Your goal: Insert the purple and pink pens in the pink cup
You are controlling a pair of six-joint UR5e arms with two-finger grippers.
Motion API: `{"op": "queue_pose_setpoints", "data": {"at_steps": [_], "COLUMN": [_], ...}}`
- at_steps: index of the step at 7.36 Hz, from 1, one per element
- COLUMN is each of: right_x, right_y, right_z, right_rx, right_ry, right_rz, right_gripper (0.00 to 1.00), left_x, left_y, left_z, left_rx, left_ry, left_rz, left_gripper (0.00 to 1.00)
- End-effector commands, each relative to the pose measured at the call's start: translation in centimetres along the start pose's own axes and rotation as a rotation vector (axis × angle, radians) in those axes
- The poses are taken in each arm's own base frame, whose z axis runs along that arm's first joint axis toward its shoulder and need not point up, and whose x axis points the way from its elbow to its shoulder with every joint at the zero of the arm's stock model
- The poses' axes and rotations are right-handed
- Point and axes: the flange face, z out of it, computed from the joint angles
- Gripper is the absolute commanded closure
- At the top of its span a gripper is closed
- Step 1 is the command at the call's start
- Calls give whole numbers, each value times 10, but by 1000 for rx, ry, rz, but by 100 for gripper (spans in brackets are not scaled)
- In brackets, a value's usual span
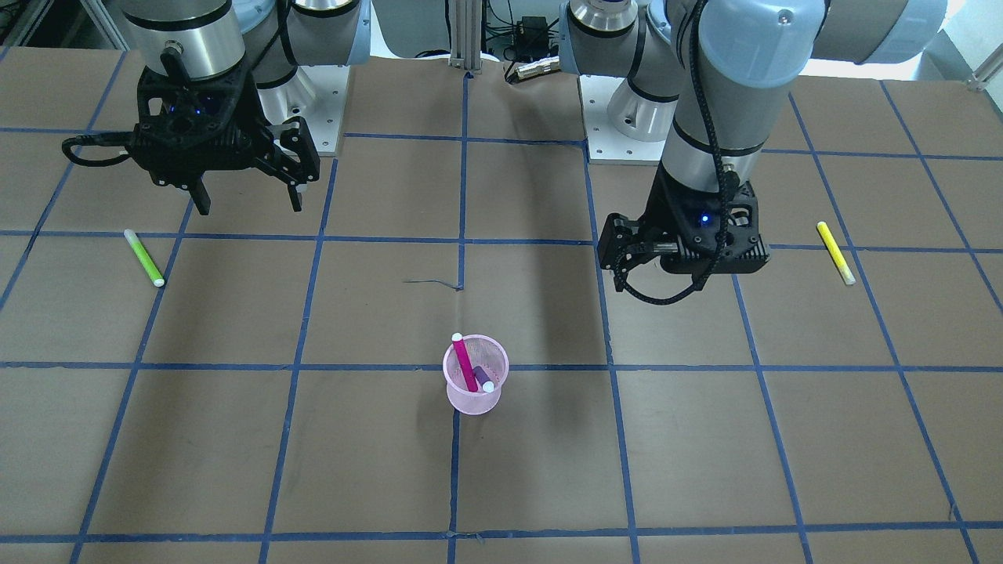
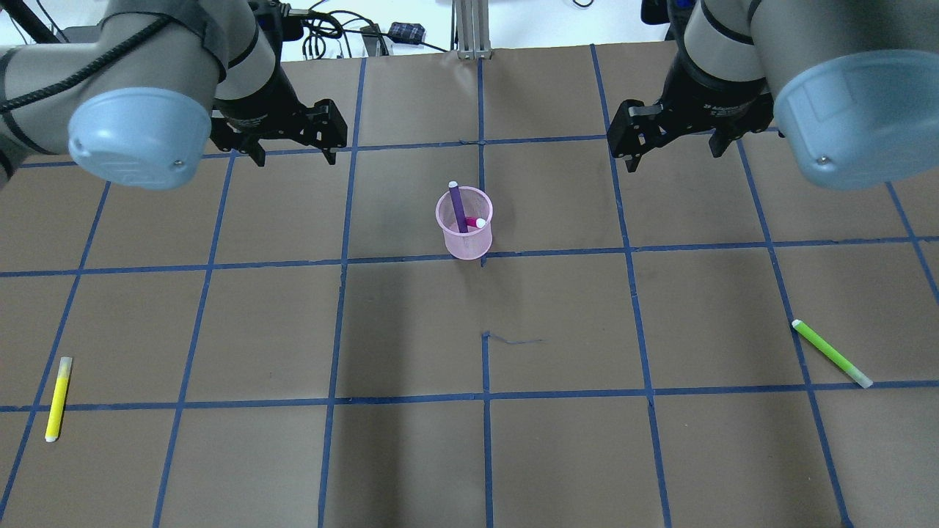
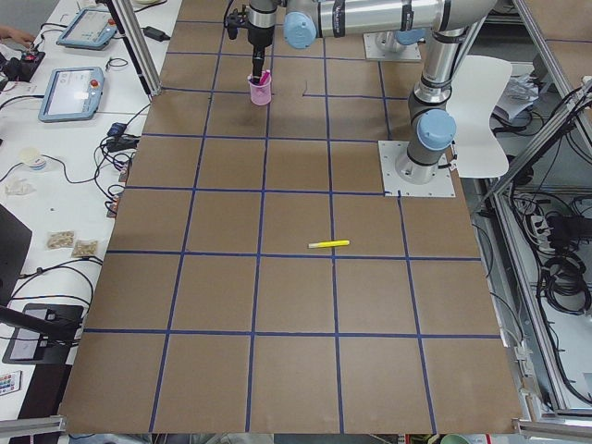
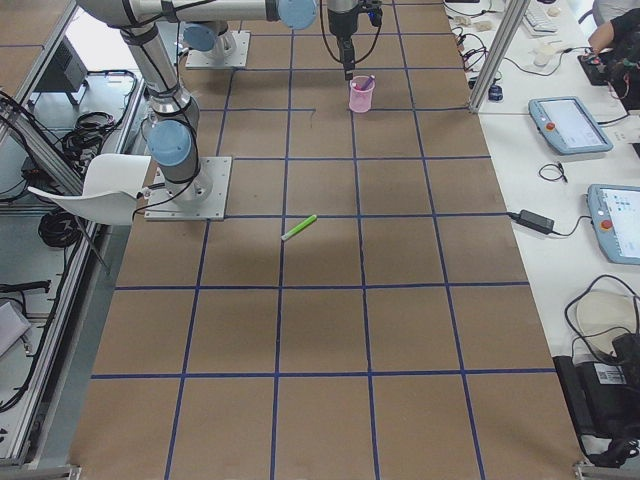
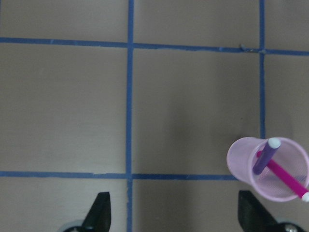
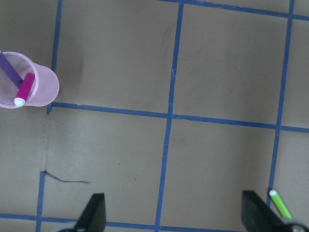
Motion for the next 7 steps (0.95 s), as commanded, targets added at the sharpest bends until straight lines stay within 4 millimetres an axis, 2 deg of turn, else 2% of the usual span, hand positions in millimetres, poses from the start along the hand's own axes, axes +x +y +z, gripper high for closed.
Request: {"op": "queue_pose_setpoints", "data": {"at_steps": [1,2,3,4,6,7], "right_x": [0,0,0,0,0,0], "right_y": [0,0,0,0,0,0], "right_z": [0,0,1,1,1,2], "right_rx": [1,-2,-3,-4,-3,-4], "right_ry": [-2,0,0,0,0,-2], "right_rz": [-26,-26,-26,-26,-26,-26], "right_gripper": [0,0,0,0,0,0], "left_x": [-24,-34,-60,-68,-56,-37], "left_y": [18,24,28,35,33,30], "left_z": [-37,-50,-62,-70,-70,-81], "left_rx": [-90,-93,-85,-88,-88,-67], "left_ry": [-12,-11,-2,25,40,26], "left_rz": [6,24,45,29,-59,-32], "left_gripper": [5,5,5,5,5,5]}}
